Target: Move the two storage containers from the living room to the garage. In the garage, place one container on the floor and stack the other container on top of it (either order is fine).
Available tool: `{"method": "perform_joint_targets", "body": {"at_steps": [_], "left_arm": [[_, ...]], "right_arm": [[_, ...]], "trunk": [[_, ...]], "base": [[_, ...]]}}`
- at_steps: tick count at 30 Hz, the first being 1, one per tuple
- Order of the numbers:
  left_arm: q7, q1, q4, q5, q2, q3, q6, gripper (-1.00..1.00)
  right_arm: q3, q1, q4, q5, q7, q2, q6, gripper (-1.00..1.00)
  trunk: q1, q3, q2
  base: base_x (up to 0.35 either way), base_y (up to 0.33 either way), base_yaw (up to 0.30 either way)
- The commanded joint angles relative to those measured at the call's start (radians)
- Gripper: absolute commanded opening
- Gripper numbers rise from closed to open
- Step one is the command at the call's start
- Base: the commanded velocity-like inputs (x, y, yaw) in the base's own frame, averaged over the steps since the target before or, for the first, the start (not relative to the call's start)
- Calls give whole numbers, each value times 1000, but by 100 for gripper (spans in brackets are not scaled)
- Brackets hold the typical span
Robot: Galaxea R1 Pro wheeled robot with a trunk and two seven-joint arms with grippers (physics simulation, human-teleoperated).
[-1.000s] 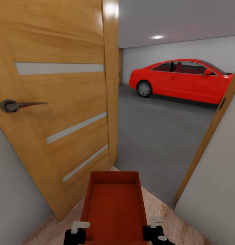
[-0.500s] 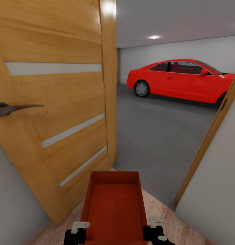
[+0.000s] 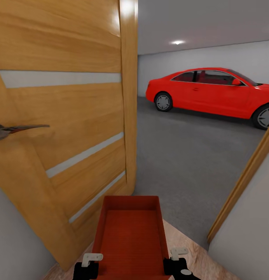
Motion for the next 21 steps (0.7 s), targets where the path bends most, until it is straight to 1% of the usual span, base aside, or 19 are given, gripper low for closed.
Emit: {"method": "perform_joint_targets", "body": {"at_steps": [1,16,21], "left_arm": [[14,-1,0,-9,0,30,-4,-100],[14,-1,-1,-9,0,30,-4,-100],[14,-1,0,-9,0,30,-4,-100]], "right_arm": [[-1,-1,1,-3,-9,0,-3,-100],[-1,-1,1,-2,-9,0,-3,-100],[-1,-1,1,-2,-9,0,-3,-100]], "trunk": [[0,-1,0],[0,-1,0],[0,-1,0]], "base": [[40,21,0],[3,2,0],[0,0,-121]]}}
